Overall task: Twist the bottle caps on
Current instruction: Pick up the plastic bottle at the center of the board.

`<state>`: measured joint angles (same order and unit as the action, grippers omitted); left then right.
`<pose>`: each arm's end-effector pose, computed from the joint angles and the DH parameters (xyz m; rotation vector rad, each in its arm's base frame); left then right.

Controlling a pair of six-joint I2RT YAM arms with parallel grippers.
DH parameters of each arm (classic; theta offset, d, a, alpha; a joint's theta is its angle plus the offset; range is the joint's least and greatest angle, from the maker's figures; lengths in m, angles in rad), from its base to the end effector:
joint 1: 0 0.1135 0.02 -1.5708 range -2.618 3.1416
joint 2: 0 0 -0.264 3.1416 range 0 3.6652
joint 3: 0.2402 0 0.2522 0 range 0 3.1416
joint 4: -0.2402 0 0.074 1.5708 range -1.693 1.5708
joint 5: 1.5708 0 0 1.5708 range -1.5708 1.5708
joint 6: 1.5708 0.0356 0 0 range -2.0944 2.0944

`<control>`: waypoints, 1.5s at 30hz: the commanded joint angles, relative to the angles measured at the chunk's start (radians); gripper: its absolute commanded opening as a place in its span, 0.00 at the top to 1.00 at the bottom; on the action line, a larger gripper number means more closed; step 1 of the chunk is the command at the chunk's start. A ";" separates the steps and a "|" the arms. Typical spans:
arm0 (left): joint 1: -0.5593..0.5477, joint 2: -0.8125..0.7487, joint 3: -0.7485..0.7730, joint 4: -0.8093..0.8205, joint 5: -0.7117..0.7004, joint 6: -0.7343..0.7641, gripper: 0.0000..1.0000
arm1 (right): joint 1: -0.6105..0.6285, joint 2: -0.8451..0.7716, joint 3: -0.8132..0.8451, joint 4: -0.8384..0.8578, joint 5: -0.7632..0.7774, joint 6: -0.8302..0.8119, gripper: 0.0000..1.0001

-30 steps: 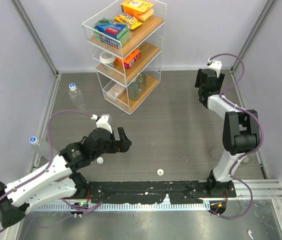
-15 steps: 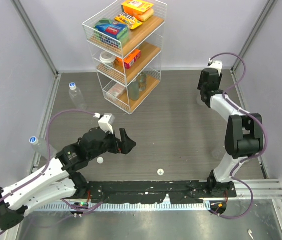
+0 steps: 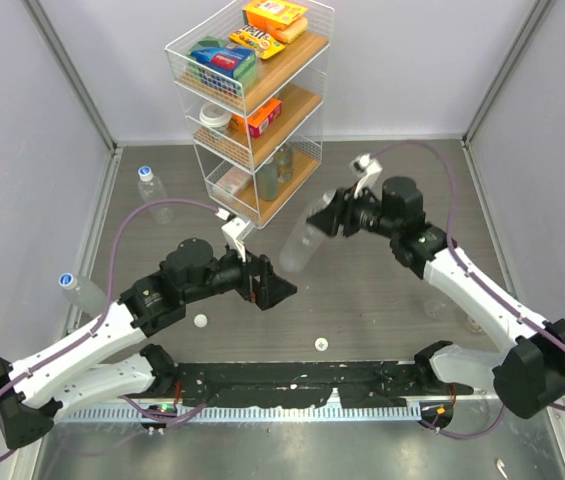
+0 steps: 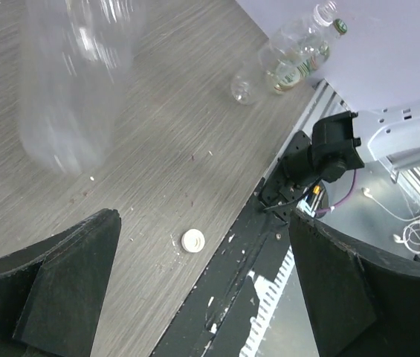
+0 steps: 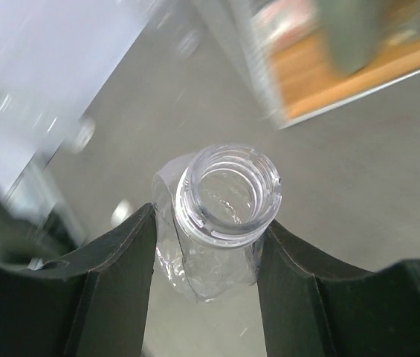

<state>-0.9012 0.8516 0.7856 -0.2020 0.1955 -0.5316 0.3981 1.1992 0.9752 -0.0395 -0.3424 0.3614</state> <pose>0.1184 -0.1607 0.3270 0.5141 1.9369 -1.1483 0.2536 0.1196 0.3356 -0.2844 1.8817 0.8386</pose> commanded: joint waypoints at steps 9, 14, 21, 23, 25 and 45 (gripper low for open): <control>-0.001 -0.031 -0.071 0.131 0.090 -0.065 0.00 | 0.137 -0.240 -0.219 0.153 -0.434 0.111 0.61; -0.001 0.001 -0.091 0.265 0.142 -0.102 0.00 | 0.166 -0.214 -0.219 0.173 -0.392 0.157 0.61; -0.001 0.113 -0.060 0.300 0.177 -0.131 0.02 | 0.183 -0.214 -0.205 0.149 -0.348 0.151 0.60; -0.001 0.135 -0.054 0.299 0.160 -0.139 0.04 | 0.183 -0.214 -0.201 0.122 -0.324 0.140 0.60; -0.001 0.144 -0.045 0.293 0.134 -0.139 0.13 | 0.185 -0.211 -0.198 0.106 -0.325 0.137 0.60; -0.001 -0.014 -0.140 0.263 0.035 -0.146 0.62 | 0.185 -0.276 -0.116 -0.163 -0.204 0.054 0.26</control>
<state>-0.9012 0.9382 0.6689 0.0242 0.2859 -0.6949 0.5865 0.9634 0.8150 -0.1078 -0.6334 0.4664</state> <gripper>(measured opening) 0.537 0.720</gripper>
